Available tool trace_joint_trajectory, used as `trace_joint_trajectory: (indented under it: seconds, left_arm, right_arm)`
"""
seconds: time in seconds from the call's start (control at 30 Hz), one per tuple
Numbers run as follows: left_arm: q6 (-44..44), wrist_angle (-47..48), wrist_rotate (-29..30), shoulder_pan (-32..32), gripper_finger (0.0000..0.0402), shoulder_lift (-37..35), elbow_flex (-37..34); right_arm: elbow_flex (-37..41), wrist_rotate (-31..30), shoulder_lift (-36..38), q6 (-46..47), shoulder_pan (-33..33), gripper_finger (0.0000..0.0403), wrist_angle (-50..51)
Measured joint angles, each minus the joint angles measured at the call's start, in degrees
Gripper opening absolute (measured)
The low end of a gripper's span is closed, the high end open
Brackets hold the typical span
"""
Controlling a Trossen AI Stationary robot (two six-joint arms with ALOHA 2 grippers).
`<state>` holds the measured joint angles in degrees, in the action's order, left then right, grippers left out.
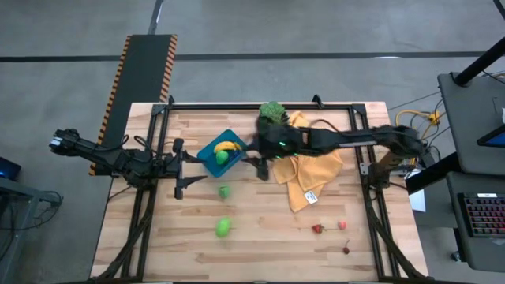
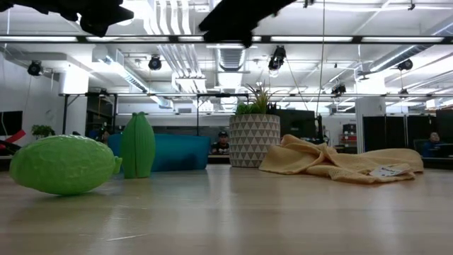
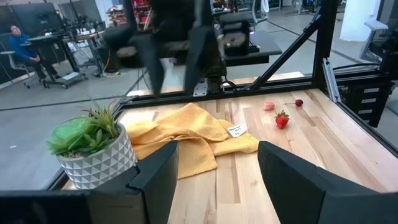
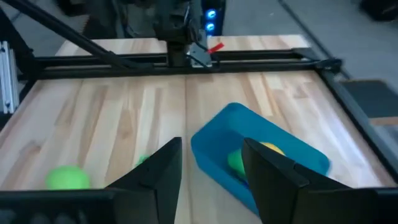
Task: Pick and placing Produce into tupperware
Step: Put the red strawberry into the blue bin
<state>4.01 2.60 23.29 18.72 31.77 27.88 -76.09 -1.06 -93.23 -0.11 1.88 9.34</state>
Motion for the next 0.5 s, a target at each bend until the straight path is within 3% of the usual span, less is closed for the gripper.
trace_joint_trajectory:
  seconds: [0.17,0.5]
  left_arm:
    - [2.8,-0.4,0.1,0.0,0.0206,0.0,0.0]
    - [2.4,-0.6,0.2,0.0,0.0206,1.5,-0.1]
  right_arm:
    - [10.9,-4.0,11.7,1.9,-5.0,0.0157,-0.9]
    - [25.8,-3.8,31.1,10.3,-14.9,0.0157,2.9]
